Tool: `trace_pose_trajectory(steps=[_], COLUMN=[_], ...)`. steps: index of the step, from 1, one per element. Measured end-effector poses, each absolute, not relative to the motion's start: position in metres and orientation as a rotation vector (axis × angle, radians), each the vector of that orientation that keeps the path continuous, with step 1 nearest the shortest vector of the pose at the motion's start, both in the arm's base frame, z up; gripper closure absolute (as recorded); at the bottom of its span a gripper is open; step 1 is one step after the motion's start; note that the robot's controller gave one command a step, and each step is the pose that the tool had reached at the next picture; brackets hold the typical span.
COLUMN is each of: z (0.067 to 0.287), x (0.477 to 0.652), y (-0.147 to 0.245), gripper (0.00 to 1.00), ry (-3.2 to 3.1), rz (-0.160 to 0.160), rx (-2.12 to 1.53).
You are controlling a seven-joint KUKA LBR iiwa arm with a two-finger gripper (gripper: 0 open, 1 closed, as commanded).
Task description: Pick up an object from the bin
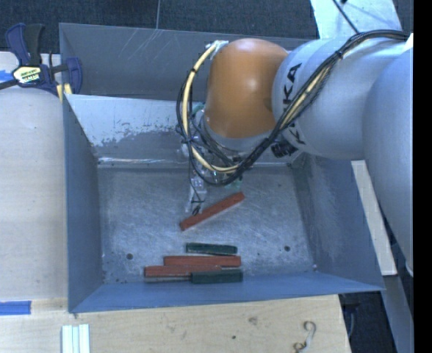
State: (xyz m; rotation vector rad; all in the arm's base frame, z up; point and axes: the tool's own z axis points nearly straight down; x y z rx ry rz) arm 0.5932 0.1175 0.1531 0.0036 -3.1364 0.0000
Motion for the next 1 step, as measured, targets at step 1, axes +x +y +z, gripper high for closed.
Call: trace_pose_trajectory(steps=[1], z=[0.0697], x=[0.5887], y=[0.0582], gripper=[0.00], ry=[-3.116], rz=[0.001], rx=[0.400])
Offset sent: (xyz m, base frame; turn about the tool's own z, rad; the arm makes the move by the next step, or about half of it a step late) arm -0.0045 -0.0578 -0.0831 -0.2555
